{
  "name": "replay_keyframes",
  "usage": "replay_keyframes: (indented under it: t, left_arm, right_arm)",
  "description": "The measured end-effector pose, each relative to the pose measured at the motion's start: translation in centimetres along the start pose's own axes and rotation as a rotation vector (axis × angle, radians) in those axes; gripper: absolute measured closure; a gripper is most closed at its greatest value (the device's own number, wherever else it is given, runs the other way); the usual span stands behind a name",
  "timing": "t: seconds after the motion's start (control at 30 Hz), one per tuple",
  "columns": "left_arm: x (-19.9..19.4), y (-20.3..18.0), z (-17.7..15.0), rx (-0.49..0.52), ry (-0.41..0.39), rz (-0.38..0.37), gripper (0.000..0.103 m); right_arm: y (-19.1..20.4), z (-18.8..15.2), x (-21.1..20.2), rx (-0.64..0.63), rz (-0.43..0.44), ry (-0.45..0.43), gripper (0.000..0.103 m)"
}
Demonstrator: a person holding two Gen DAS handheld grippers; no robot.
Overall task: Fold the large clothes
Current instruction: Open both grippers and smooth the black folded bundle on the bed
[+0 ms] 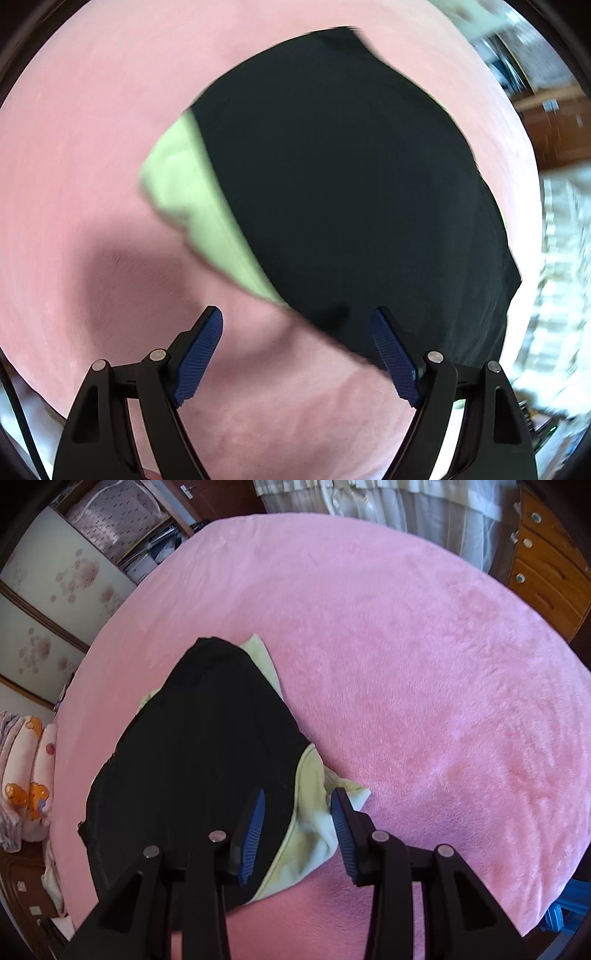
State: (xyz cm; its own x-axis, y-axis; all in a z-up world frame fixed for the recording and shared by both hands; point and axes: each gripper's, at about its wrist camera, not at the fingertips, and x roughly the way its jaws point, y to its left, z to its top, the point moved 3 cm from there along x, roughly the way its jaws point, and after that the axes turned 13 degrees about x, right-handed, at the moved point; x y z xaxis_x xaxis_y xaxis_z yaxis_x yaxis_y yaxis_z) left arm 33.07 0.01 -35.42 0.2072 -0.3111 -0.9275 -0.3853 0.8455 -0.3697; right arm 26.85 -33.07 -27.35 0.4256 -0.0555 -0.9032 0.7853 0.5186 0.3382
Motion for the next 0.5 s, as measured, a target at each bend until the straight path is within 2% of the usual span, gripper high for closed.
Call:
replay_keyframes:
  t: [0.07,0.2,0.4,0.5]
  left_arm:
    - [0.2,2.1,-0.3,-0.061,0.002,-0.031,0.021]
    - [1.1,5.4,-0.3,-0.148,0.001,-0.106,0.021]
    - [2.2,8.8,-0.3,-0.278,-0.036,-0.271,0.021]
    - [2.7,10.2,-0.2,-0.34,-0.054,-0.337,0.021]
  right_arm:
    - [0.9,-0.2,-0.5,-0.004,-0.019,-0.034,0.064]
    - [4.2,-1.4,-0.9,-0.061,0.01,-0.049,0.065]
    - [10.2,-4.7,0.3,-0.234,0.067,0.006,0.065]
    - [12.8,-6.8,1.0,-0.304,0.101,0.046,0.068]
